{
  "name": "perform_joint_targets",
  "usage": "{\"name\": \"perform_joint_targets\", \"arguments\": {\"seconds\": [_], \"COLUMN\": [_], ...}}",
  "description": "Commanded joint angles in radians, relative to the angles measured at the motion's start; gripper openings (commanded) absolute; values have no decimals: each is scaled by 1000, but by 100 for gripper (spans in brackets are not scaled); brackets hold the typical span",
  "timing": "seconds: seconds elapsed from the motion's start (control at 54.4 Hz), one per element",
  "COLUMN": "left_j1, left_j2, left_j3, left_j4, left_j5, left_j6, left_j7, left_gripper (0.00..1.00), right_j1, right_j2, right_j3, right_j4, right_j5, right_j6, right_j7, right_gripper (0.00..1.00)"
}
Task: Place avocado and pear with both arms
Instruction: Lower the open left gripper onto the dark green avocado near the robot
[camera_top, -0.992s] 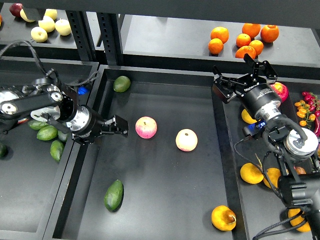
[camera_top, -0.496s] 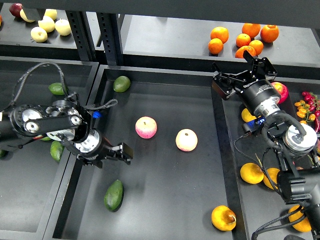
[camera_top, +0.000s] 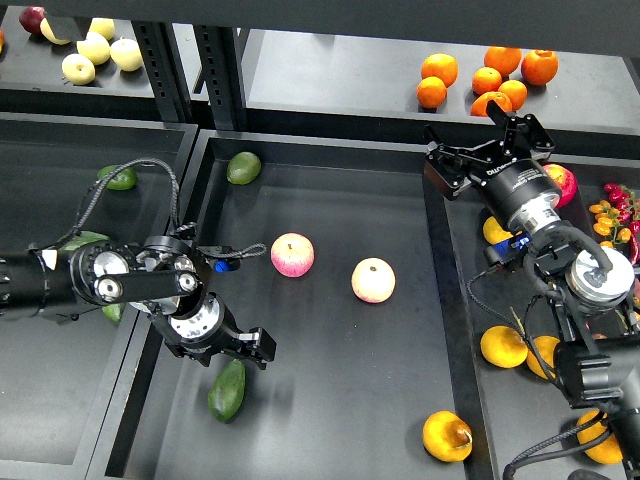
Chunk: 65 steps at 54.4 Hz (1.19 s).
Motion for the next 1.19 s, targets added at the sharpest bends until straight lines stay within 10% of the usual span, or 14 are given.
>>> {"name": "perform_joint_targets", "arguments": {"seconds": [0.0,1.176], "left_j1": [7,96], "left_j2": [-17,-113], "left_j3": [10,50], "left_j4": [17,146], "left_j5": [10,90], "left_j6": [0,0], "left_j7": [0,0], "left_gripper": [100,99], "right_j1": [0,0], "right_j2": [0,0], "right_j3": [0,-3], "right_j4": [1,6], "right_j5": [2,5], "right_j6": [0,5], "right_j7": [0,-1], "right_gripper": [100,100]}}
